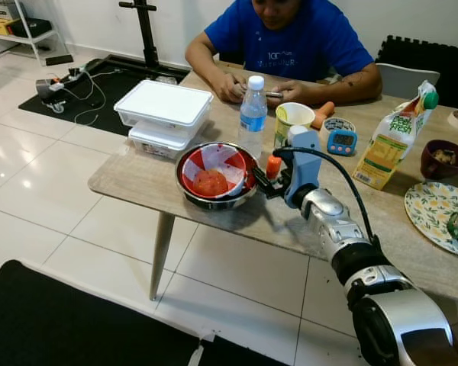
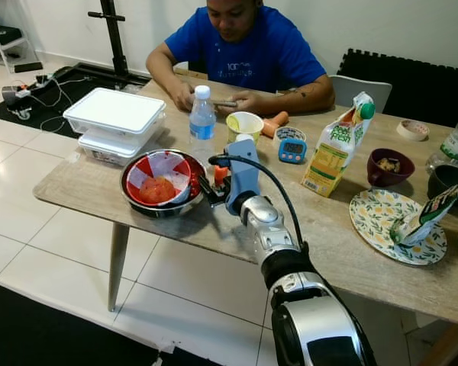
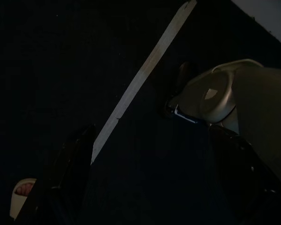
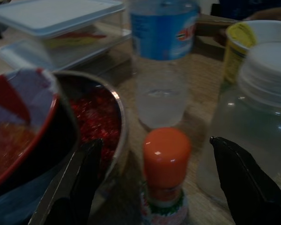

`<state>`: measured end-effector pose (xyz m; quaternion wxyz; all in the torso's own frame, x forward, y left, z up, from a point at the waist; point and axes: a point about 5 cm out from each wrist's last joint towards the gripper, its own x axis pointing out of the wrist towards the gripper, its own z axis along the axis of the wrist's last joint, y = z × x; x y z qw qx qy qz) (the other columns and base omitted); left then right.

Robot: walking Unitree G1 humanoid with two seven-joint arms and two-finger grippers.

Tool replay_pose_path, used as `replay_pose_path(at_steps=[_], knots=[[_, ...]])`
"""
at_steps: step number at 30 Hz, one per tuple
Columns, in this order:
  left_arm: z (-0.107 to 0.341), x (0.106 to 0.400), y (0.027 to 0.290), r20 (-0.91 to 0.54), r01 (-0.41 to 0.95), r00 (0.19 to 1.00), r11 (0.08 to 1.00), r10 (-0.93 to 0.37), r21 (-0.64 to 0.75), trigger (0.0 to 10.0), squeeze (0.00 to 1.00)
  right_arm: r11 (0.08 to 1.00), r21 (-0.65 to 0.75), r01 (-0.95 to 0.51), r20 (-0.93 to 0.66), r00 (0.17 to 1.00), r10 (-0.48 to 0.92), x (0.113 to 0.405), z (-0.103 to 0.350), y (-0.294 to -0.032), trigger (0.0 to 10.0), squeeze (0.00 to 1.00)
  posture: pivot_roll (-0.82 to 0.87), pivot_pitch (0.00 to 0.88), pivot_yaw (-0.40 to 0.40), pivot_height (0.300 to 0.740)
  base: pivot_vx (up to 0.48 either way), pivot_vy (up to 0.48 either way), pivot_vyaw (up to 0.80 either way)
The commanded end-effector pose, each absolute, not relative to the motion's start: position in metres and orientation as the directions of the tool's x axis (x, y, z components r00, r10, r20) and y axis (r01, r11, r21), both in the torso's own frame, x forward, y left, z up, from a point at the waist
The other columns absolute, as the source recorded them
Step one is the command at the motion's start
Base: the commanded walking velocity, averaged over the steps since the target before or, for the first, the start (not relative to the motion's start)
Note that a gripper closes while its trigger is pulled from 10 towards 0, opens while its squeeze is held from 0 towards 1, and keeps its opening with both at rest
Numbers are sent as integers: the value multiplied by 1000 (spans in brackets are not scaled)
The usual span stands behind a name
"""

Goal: Restocking fridge

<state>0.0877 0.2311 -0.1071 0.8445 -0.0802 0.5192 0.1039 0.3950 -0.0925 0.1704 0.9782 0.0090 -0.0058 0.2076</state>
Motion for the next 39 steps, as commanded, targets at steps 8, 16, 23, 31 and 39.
replay_pose_path(at_steps=[8, 16, 23, 31, 39], knots=[[-111, 78, 223, -905, -231, 421, 972, 64, -39, 10000, 0, 931, 107, -350, 45, 937, 347, 399, 175, -95, 10000, 0, 4, 190, -83, 740, 0, 0, 0], [-111, 76, 222, -905, -226, 420, 973, 59, -41, 10000, 0, 936, 148, -321, 50, 947, 317, 402, 178, -95, 10000, 0, 3, 195, -81, 740, 0, 0, 0], [-111, 76, 222, -904, -223, 425, 974, 58, -42, 10000, 0, 936, 144, -322, 49, 947, 318, 402, 179, -95, 980, 0, 3, 197, -80, 740, 0, 0, 0], [-111, 77, 222, -902, -224, 427, 974, 60, -41, 10000, 0, 931, 146, -334, 61, 942, 329, 403, 182, -92, 0, 0, -3, 200, -75, 740, 0, 0, 0], [-110, 83, 221, -899, -217, 434, 975, 55, -45, 10000, 0, 922, 151, -356, 89, 934, 346, 404, 187, -96, 0, 0, -6, 174, -76, 740, 0, 0, 0]])
